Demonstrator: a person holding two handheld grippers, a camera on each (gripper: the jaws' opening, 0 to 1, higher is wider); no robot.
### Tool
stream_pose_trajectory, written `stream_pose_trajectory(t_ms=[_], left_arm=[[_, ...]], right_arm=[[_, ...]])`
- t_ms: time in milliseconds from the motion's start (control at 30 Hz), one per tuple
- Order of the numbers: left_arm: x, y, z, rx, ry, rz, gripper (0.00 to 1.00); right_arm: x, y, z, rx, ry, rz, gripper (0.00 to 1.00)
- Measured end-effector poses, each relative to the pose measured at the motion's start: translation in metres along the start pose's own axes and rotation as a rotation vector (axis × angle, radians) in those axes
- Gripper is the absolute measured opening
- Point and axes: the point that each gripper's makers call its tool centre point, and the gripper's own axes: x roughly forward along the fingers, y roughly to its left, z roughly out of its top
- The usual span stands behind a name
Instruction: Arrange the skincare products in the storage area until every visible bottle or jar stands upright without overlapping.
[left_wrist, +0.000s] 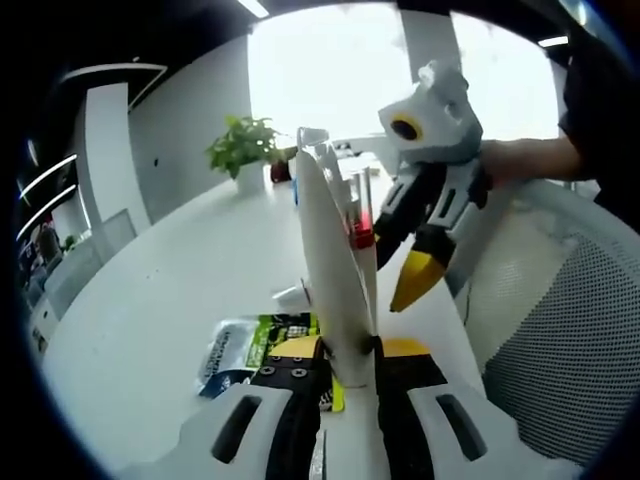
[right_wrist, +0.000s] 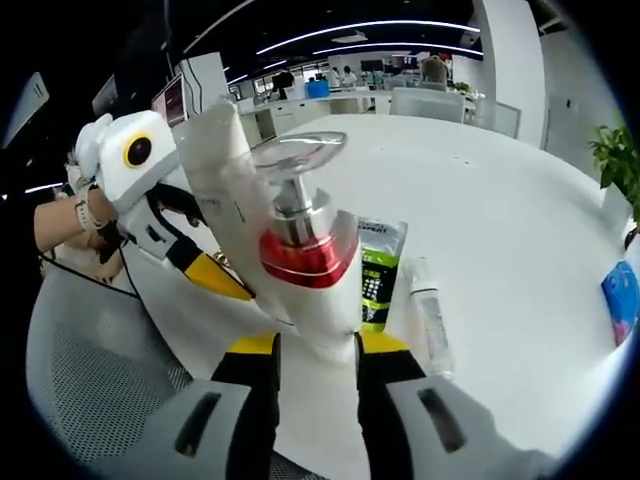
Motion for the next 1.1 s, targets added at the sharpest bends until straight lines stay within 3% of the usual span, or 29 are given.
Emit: stream_pose_trajectory(t_ms=[67, 333, 567, 867, 1100], left_arm=[[-0.001, 0.001, 0.005, -0.009, -0.022, 0.0, 0.17], [-0.005, 0.001, 0.005, -0.003, -0.015, 0.015, 0.18], [-0.016, -0.001, 0.004, -0.041, -0.002, 0.04, 0.26], [-0.034, 0.002, -0.002, -0.074, 0.023, 0.127, 0.39], [-0.058, 0.015, -0.003, -0.116, 0.013, 0.264, 0.49]], right_arm=[[-0.001, -0.001, 0.0, -0.003, 0.001, -0.003, 0.31], [-0.005, -0.003, -0.001, -0.011, -0.002, -0.023, 0.36], [-0.013, -0.004, 0.002, -0.018, -0.015, -0.041, 0.42], [-0.021, 0.001, 0.002, -0.034, -0.019, -0.045, 0.47], [-0.028, 0.006, 0.004, -0.063, -0.022, -0.041, 0.5]])
